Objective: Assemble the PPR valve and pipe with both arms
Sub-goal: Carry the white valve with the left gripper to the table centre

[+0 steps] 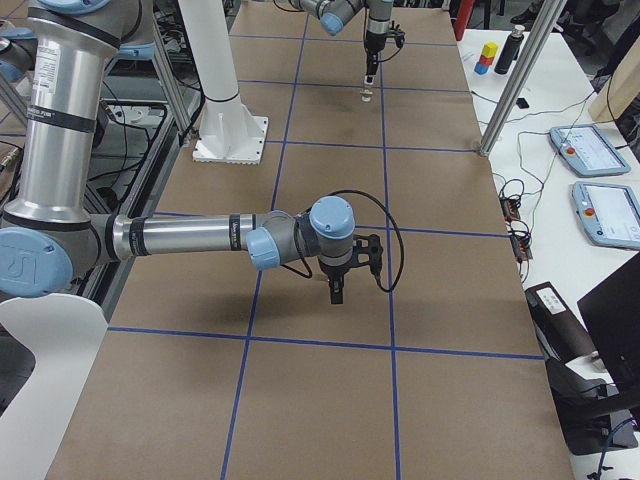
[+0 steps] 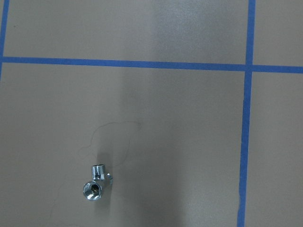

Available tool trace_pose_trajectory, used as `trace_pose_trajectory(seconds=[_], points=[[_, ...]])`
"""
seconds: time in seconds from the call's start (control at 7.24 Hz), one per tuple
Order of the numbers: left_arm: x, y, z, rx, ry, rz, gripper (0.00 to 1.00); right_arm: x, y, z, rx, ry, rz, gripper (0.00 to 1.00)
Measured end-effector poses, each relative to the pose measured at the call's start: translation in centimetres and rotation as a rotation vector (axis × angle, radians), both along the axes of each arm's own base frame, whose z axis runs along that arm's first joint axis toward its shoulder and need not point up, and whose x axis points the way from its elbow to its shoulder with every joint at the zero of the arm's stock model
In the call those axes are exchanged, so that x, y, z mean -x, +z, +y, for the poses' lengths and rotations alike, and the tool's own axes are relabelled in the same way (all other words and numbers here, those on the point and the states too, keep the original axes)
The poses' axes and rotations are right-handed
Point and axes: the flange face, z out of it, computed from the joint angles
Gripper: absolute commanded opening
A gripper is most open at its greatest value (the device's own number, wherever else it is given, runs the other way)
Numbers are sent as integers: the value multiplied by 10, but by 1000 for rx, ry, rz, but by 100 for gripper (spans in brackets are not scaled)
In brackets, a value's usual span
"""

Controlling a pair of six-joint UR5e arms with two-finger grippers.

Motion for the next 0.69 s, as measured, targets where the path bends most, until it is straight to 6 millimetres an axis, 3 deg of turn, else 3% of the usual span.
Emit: trace_pose_trajectory(seconds=[0.14, 0.41, 0.69], points=[[-39, -32, -1, -15, -41, 0, 0, 1, -1, 0, 0, -5, -7, 100], [-101, -66, -3, -38, -101, 4, 0, 3, -2, 1, 0, -10, -15, 100], [-134, -80, -11, -50, -118, -22, 0, 5, -3, 0, -1, -15, -18, 100]])
